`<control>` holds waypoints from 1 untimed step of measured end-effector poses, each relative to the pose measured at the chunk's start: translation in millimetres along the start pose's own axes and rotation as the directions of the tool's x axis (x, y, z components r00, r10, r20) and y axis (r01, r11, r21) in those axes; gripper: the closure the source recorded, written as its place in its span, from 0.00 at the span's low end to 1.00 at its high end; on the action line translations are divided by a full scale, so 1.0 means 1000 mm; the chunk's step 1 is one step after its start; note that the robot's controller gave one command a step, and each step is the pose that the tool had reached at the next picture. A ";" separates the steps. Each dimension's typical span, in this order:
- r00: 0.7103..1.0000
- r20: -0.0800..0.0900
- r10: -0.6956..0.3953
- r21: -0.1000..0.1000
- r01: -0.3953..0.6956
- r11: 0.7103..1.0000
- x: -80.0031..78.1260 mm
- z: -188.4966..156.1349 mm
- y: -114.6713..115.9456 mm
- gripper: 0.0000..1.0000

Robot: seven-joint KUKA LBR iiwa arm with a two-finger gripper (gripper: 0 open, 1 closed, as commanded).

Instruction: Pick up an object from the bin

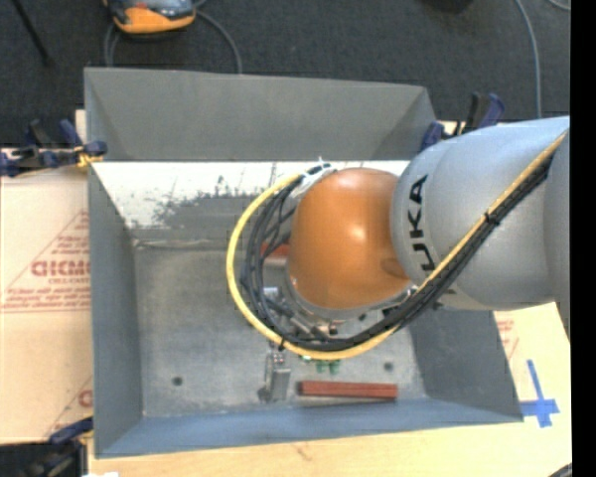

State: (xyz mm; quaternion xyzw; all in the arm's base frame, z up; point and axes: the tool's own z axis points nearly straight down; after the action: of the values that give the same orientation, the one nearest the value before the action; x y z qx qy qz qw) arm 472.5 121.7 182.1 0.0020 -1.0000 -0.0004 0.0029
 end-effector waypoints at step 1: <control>1.000 0.008 0.003 -0.001 -0.003 1.000 -0.002 -0.004 0.000 0.00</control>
Offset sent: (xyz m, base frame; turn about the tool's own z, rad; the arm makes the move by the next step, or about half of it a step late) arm 0.0093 -0.0927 -0.0238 -0.2663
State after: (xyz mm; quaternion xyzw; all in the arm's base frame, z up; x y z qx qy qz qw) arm 474.4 121.2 185.7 0.0005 -1.0000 -0.0011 -0.0010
